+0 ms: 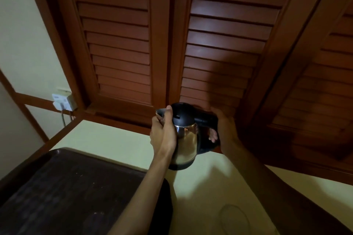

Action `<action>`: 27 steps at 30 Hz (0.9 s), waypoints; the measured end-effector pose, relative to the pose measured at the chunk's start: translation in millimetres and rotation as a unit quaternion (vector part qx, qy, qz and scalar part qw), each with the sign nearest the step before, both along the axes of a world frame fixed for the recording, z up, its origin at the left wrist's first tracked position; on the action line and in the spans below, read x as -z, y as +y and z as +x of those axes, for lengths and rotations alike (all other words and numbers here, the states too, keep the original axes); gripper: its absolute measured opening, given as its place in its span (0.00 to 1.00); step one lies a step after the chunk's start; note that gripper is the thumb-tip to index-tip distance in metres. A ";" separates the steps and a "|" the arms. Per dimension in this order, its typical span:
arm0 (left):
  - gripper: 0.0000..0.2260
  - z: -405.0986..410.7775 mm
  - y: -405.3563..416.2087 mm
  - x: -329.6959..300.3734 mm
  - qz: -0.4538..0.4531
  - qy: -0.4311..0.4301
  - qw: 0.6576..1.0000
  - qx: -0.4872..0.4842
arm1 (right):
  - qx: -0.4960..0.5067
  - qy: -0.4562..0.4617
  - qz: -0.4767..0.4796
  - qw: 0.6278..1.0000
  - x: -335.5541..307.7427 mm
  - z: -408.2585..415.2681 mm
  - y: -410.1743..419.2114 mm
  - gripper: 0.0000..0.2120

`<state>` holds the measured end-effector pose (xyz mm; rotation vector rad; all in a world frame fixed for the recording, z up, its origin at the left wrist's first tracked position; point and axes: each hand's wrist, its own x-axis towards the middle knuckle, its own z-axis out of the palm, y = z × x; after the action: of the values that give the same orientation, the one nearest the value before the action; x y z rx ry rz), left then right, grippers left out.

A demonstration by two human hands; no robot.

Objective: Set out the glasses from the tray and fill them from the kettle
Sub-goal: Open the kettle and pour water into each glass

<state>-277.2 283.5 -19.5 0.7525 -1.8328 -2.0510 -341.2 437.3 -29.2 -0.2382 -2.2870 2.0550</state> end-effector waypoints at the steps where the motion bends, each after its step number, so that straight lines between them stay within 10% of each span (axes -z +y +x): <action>1: 0.22 -1.6 -1.3 -0.4 -0.002 -0.003 1.000 0.005 | 0.002 0.003 -0.015 1.000 1.0 -0.1 -0.9 0.31; 14: 0.41 46.0 -2.0 -73.1 0.006 0.025 0.994 0.105 | 0.062 0.032 -0.079 0.994 -84.1 63.6 8.5 0.25; 19: 0.34 97.0 -1.2 -97.6 0.047 0.042 0.986 0.153 | 0.065 0.044 -0.111 0.991 -134.8 118.6 38.1 0.21; 27: 0.28 200.1 45.9 -100.1 0.429 0.012 0.871 0.241 | -0.026 0.058 -0.141 0.988 -193.3 233.2 94.3 0.23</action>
<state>-77.1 329.4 80.6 0.4430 -1.0789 -3.2398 -108.0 531.7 164.1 -0.0678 -1.9522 2.3489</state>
